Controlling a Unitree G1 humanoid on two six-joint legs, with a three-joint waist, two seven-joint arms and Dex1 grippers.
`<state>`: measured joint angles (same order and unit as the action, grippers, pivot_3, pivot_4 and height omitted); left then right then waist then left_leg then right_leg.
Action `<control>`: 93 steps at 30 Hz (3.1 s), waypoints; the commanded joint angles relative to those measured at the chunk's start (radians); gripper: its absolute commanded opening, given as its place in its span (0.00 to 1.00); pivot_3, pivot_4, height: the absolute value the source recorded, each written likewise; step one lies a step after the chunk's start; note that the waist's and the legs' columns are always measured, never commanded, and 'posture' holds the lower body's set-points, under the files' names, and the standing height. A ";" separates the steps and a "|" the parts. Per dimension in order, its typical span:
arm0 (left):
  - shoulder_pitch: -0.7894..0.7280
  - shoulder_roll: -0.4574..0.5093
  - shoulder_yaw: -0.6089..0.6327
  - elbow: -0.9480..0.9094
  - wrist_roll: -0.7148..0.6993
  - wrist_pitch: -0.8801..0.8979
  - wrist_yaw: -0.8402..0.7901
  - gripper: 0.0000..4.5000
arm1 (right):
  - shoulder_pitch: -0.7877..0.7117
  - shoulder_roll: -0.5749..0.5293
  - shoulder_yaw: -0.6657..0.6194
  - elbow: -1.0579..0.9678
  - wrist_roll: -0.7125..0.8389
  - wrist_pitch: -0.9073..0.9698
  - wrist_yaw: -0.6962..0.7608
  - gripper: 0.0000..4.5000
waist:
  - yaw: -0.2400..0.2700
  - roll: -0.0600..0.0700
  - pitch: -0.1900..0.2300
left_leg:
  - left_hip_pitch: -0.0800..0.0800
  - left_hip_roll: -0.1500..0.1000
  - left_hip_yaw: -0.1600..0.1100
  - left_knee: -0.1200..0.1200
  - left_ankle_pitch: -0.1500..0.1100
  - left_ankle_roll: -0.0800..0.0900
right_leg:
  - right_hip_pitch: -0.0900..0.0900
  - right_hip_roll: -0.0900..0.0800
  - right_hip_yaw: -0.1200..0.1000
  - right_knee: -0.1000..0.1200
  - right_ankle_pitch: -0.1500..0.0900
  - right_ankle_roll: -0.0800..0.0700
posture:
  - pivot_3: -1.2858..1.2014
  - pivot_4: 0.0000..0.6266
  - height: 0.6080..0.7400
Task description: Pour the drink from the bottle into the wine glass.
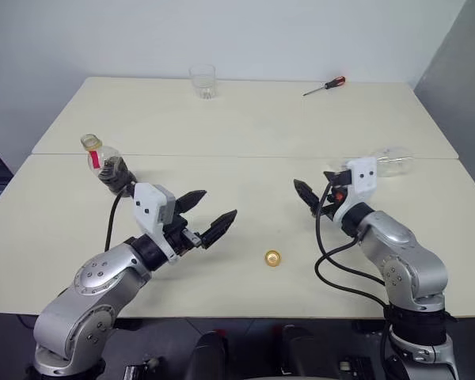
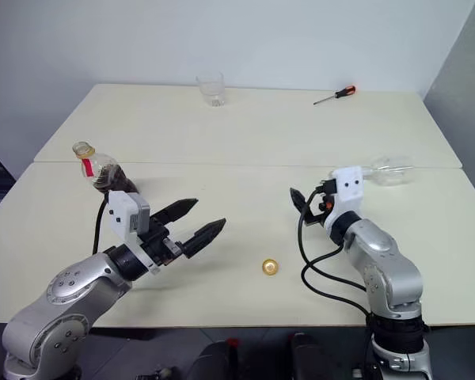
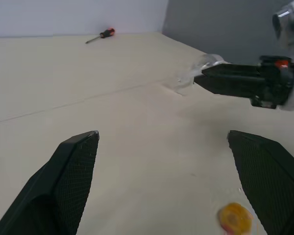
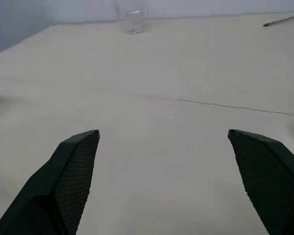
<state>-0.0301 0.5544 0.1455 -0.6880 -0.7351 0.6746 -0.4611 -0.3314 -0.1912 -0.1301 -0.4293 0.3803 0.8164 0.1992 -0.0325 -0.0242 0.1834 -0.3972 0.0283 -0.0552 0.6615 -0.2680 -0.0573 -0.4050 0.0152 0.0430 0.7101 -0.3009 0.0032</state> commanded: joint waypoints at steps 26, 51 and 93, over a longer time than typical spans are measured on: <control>-0.181 0.021 -0.104 0.219 0.122 -0.159 -0.255 0.99 | -0.346 0.272 -0.576 0.599 0.435 -0.348 -0.453 1.00 | -0.002 0.004 0.002 | 0.000 0.000 0.002 -0.001 0.000 0.000 | -0.001 0.001 0.001 0.000 0.000 -0.001 | 0.52 0.24 1.00; -0.243 0.014 -0.107 0.255 0.134 -0.147 -0.282 0.99 | -0.615 0.059 -0.575 1.305 0.401 -0.627 -0.241 1.00 | -0.004 0.004 0.002 | 0.000 0.001 0.003 -0.001 0.000 0.001 | -0.001 0.001 0.002 0.000 0.000 -0.001 | 0.52 0.24 1.00; 0.226 0.058 0.355 -0.112 -0.041 -0.048 -0.074 1.00 | -0.405 0.290 0.251 0.966 -0.199 -1.025 0.312 0.04 | -0.015 0.006 0.003 | -0.001 0.003 0.001 -0.001 0.000 0.000 | -0.003 -0.005 0.001 0.001 0.000 -0.001 | 0.52 0.24 1.00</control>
<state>0.1749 0.6204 0.4389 -0.7239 -0.7395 0.6281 -0.5737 -0.7337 0.0883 0.1081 0.5839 0.1946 -0.1416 0.4946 -0.0476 -0.0186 0.1865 -0.3984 0.0317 -0.0547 0.6610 -0.2680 -0.0573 -0.4069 0.0097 0.0434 0.7107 -0.3013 0.0022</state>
